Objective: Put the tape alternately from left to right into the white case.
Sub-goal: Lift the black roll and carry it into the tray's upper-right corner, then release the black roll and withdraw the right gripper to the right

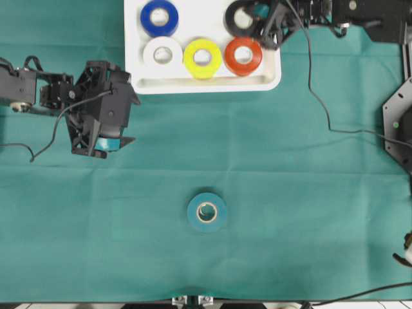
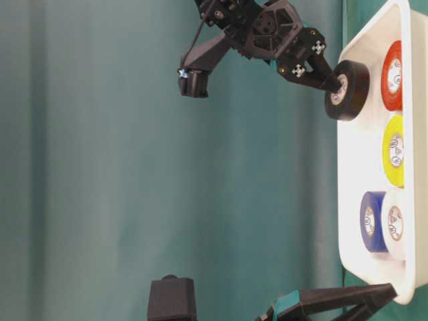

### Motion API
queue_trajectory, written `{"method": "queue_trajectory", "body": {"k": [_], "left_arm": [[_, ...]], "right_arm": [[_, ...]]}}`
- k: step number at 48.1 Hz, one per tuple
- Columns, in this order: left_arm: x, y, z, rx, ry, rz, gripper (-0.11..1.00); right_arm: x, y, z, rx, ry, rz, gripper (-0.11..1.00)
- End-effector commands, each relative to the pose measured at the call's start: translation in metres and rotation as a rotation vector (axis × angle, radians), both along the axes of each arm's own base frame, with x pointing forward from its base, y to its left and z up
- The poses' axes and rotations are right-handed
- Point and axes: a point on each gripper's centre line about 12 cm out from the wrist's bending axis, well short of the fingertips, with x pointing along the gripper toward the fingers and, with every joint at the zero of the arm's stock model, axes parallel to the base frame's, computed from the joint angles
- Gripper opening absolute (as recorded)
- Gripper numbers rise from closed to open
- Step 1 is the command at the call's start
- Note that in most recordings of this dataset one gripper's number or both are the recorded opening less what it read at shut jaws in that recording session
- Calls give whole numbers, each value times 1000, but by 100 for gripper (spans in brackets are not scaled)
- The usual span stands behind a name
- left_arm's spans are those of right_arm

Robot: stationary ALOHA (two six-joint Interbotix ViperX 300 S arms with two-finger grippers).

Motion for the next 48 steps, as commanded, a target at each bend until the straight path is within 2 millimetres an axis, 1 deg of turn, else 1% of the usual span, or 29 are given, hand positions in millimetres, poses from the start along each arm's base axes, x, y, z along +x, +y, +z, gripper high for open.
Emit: {"method": "queue_trajectory", "body": {"k": [1, 11, 35, 48], "left_arm": [[-1, -1, 1, -2, -9, -1, 69], [-1, -1, 1, -1, -9, -2, 69], [-2, -1, 1, -1, -8, 0, 69], [-2, -1, 1, -1, -8, -2, 69]], "right_arm": [[4, -7, 11, -19, -30, -4, 22], [-1, -12, 8, -15, -23, -24, 22], [-4, -9, 3, -4, -11, -24, 22], [-4, -10, 3, -6, -10, -26, 23]]}}
